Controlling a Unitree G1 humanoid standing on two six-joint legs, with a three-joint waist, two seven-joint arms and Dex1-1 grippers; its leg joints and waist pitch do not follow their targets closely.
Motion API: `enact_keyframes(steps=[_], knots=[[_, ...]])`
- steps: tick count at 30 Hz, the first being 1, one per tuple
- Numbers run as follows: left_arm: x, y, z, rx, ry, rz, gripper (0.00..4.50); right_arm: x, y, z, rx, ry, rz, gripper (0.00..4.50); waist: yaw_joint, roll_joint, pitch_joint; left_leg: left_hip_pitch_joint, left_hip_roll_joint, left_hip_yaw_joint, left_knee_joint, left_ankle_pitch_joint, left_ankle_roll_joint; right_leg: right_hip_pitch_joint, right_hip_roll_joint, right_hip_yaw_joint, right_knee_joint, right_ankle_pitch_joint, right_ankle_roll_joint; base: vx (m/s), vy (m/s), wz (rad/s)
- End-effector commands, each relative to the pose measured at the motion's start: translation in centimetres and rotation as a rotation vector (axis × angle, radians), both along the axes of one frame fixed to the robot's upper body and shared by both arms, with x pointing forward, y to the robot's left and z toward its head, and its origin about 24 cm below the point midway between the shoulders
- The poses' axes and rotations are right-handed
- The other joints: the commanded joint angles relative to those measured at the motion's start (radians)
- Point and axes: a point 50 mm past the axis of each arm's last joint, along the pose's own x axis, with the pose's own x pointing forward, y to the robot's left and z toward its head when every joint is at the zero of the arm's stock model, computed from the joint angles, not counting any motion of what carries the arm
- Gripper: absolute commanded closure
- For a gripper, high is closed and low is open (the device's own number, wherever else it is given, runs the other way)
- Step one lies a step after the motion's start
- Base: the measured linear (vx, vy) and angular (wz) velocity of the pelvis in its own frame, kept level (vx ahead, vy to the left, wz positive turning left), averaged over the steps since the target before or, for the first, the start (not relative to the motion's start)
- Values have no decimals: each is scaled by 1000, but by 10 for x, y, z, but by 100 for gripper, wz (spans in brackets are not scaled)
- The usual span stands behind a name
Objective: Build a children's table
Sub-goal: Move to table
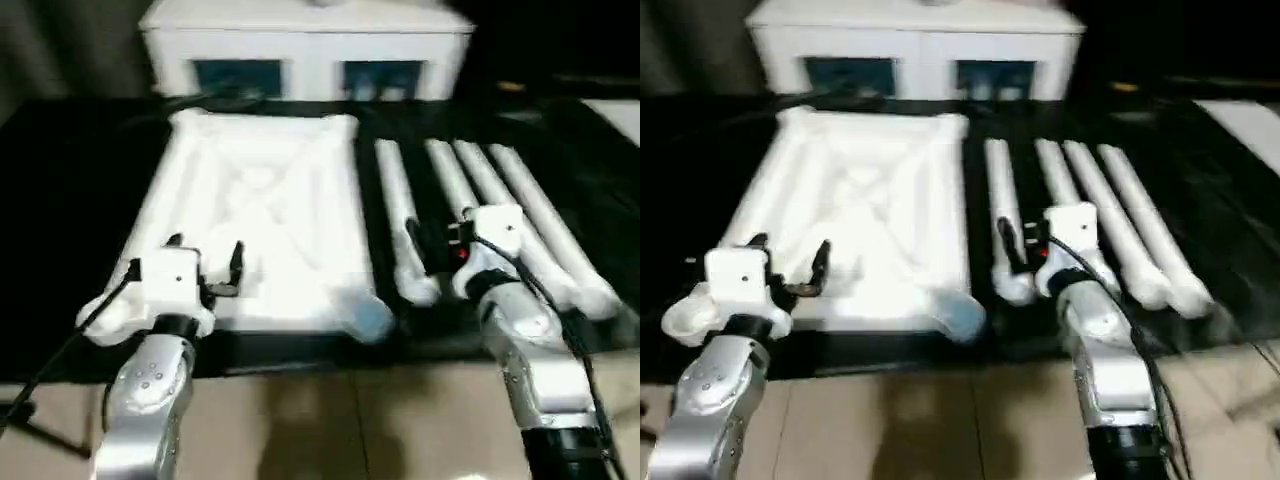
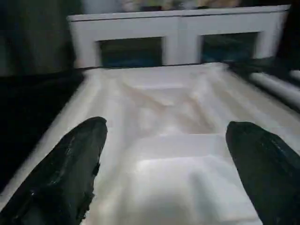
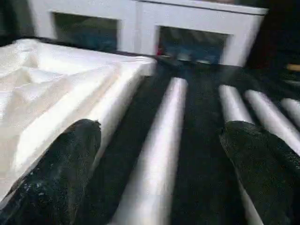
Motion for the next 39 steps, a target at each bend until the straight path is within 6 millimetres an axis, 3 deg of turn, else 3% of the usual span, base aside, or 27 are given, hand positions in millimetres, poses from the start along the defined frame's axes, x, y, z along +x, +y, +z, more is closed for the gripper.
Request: enact_keyframes(steps=[1,2,3,4,5,6,7,8,9,10,11,12,13,14,15,16,17,18,19,20,21,22,23,26,27,32,39], knots=[[3,-6,6,8,-23,-21,0,-1,-9,-5,-14,32,-25,1,-50,26,-71,221,182,-157,-53,526,494,-186,6,41,54,-157,31,201,-230,23],[4,-7,8,11,-27,-25,0,-1,-9,-7,-27,48,-22,1,-35,14,-48,158,157,-111,-87,382,366,-184,-1,67,84,-21,37,60,-149,-4],[5,-7,8,13,-27,-26,0,-1,-9,-7,-31,51,-19,1,-29,1,-43,137,150,-83,-109,281,319,-181,-3,80,80,51,16,14,-115,-1],[5,-7,9,14,-27,-30,0,-2,-9,-8,-29,53,-14,1,-13,-25,-24,107,93,-10,-126,96,246,-163,-16,104,-5,197,-61,115,-119,8],[5,-7,9,12,-27,-33,0,-3,-9,-8,-28,54,-14,1,37,-100,-27,27,-73,93,64,-146,125,-1,-100,277,-193,-234,-25,115,-119,8],[5,-6,8,13,-25,-35,0,-4,-9,-9,-29,53,-14,1,42,-74,-38,18,-60,72,104,-116,75,33,-151,309,-184,-324,-90,168,-88,13],[5,-6,8,13,-25,-35,0,-4,-9,-9,-29,53,-14,1,42,-93,-30,-10,-44,61,126,-72,37,42,-131,301,-176,-369,-108,181,-63,13],[4,-7,8,15,-22,-40,0,-4,-10,-8,-29,52,-15,1,42,-77,-22,-46,-44,50,136,25,-22,58,-95,293,-170,-228,-143,181,-63,13],[4,-8,8,16,-21,-49,0,-5,-11,-6,-25,46,-14,1,42,-77,-22,-46,-44,50,136,25,-22,58,-95,293,-170,-228,-143,164,-63,14],[4,-8,8,16,-21,-49,0,-5,-11,-6,-25,46,-14,1,41,-57,-16,-43,-32,49,127,74,-41,51,-93,283,-196,-216,-227,158,-10,11],[4,-11,8,-14,-29,-68,0,-6,-10,-2,-19,33,16,1,45,-43,-10,-70,-4,43,98,141,-47,62,-87,259,-215,-245,-301,158,-10,11],[4,-12,8,-23,-31,-72,0,-6,-10,-2,-18,30,23,1,52,-8,-9,-74,30,37,30,200,-55,54,-65,211,-217,-246,-310,161,59,3],[4,-13,8,-33,-34,-76,0,-6,-9,-1,-17,27,32,1,56,6,-15,-67,48,38,-7,203,-46,53,-47,185,-210,-212,-293,159,127,6],[3,-17,9,-27,-32,-145,0,-8,-3,6,3,5,138,1,23,62,-24,9,152,-34,-101,124,13,-23,34,78,-89,-28,-188,159,127,6],[2,-18,9,-26,-34,-164,0,-9,-1,7,7,0,165,1,4,69,-48,38,190,-78,-107,104,99,-66,36,72,-13,6,-165,166,155,0],[1,-20,11,-17,-54,-222,0,-12,2,11,7,-11,233,1,3,58,-77,85,202,-105,-51,459,205,-113,15,92,19,80,-92,167,106,-1],[-1,-23,14,-12,-72,-295,0,-14,5,13,6,-14,299,1,14,53,-77,77,195,-99,-27,762,207,-123,0,109,13,175,-48,167,106,-1],[-2,-26,15,-7,-64,-383,0,-17,8,15,-1,-12,376,1,28,38,-75,59,165,-83,-17,1247,128,-124,-16,125,-8,311,23,110,77,-6],[-3,-28,16,9,-53,-444,0,-19,10,16,-10,-9,437,1,31,30,-78,57,143,-76,-15,1297,96,-122,-19,131,-31,342,39,0,0,0],[-4,-28,15,22,-30,-508,0,-22,10,18,-4,6,508,1,40,10,-71,33,92,-51,-21,1114,52,-115,-34,145,-79,381,24,-14,76,-11],[-4,-27,15,32,-7,-558,0,-25,10,20,5,20,570,1,43,-10,-58,-31,46,3,-17,684,20,-85,-79,155,-101,435,-21,0,0,0],[-4,-25,15,57,14,-600,0,-27,10,23,-1,27,629,1,50,-12,-63,-50,42,17,-26,494,8,-56,-94,155,-96,461,-31,0,0,0],[-4,-24,14,71,45,-656,0,-28,9,25,-11,38,684,1,59,-12,-56,-55,66,24,-50,196,-28,-46,-110,155,-107,416,-63,0,0,0],[-2,-19,12,126,110,-758,0,-30,7,27,-61,63,796,1,41,23,-35,-26,108,17,-105,-192,-121,-68,-64,125,-105,142,-224,-44,2,4],[-2,-19,11,135,133,-791,0,-30,6,27,-76,72,823,1,30,15,-26,-24,111,24,-116,-345,-155,-74,-63,127,-113,12,-243,-74,25,2],[3,-13,4,218,277,-990,0,-31,-6,26,-180,127,942,1,46,18,-19,-14,109,44,-116,-463,-207,-93,-90,147,-142,-235,-219,-85,15,3],[20,-19,-7,329,399,-1158,30,-33,-22,18,-310,217,1024,0,54,17,-30,-21,116,62,-123,-362,-180,-84,-93,144,-134,-124,-239,0,0,0]])
